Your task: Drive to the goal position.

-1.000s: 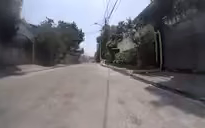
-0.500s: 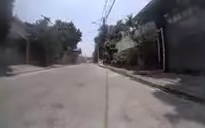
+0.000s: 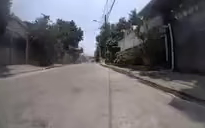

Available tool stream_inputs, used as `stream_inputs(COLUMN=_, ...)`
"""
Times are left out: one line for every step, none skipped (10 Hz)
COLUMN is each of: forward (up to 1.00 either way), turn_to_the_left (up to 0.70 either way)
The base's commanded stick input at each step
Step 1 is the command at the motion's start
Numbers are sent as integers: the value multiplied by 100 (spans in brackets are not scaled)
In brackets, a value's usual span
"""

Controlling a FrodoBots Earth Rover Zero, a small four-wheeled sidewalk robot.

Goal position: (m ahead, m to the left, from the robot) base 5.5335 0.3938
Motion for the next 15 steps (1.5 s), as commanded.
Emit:
stream_inputs(forward=85, turn_to_the_left=0)
stream_inputs(forward=85, turn_to_the_left=0)
stream_inputs(forward=85, turn_to_the_left=0)
stream_inputs(forward=85, turn_to_the_left=0)
stream_inputs(forward=85, turn_to_the_left=0)
stream_inputs(forward=84, turn_to_the_left=0)
stream_inputs(forward=83, turn_to_the_left=0)
stream_inputs(forward=83, turn_to_the_left=0)
stream_inputs(forward=82, turn_to_the_left=0)
stream_inputs(forward=78, turn_to_the_left=0)
stream_inputs(forward=75, turn_to_the_left=0)
stream_inputs(forward=74, turn_to_the_left=0)
stream_inputs(forward=0, turn_to_the_left=0)
stream_inputs(forward=0, turn_to_the_left=0)
stream_inputs(forward=0, turn_to_the_left=0)
